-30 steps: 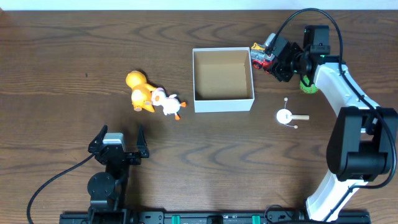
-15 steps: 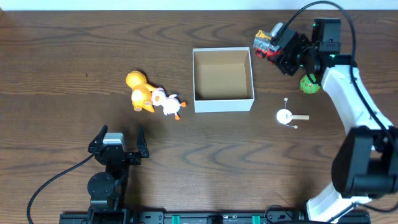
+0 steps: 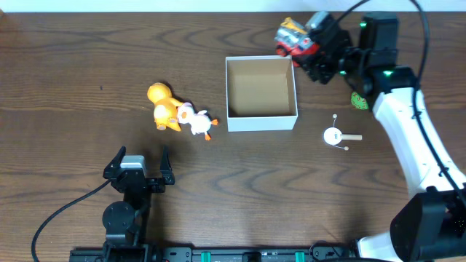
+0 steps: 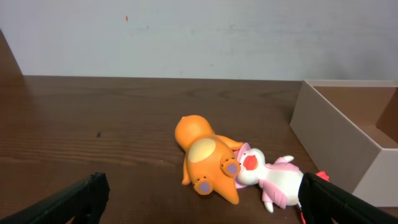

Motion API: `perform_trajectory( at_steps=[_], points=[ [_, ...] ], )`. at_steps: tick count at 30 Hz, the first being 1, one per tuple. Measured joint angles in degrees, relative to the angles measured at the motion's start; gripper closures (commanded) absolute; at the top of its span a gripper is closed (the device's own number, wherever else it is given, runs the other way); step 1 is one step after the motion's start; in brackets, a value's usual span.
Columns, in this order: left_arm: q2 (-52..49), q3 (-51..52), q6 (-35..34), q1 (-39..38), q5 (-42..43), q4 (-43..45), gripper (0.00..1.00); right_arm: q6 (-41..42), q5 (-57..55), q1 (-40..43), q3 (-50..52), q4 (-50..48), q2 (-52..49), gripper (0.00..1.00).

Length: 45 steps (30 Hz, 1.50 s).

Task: Pack container
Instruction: 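Lift the truck and carry it left into the white box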

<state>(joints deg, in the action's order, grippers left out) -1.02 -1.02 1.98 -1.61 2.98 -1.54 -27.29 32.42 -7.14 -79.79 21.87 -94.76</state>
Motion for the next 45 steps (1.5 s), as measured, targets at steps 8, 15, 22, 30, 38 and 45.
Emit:
perform_trajectory(
  at_steps=[8, 15, 22, 30, 38, 45],
  points=[
    [0.0, 0.0, 0.0, 0.0, 0.0, 0.0, 0.02, 3.8, -2.4, -10.4, 0.0, 0.0, 0.0, 0.57],
    [0.0, 0.0, 0.0, 0.0, 0.0, 0.0, 0.02, 4.4, -8.9, -15.5, 0.0, 0.4, -0.1, 0.62],
    [0.0, 0.0, 0.0, 0.0, 0.0, 0.0, 0.02, 5.4, -11.5, -15.9, 0.0, 1.0, -3.6, 0.63],
    [0.0, 0.0, 0.0, 0.0, 0.0, 0.0, 0.02, 10.3, -15.8, -15.9, 0.0, 1.0, -11.1, 0.67],
    [0.0, 0.0, 0.0, 0.0, 0.0, 0.0, 0.03, 15.7, -17.8, -15.9, 0.0, 3.5, -12.2, 0.68],
    [0.0, 0.0, 0.0, 0.0, 0.0, 0.0, 0.02, 18.8, -18.2, -15.9, 0.0, 11.3, -12.2, 0.73]
  ],
)
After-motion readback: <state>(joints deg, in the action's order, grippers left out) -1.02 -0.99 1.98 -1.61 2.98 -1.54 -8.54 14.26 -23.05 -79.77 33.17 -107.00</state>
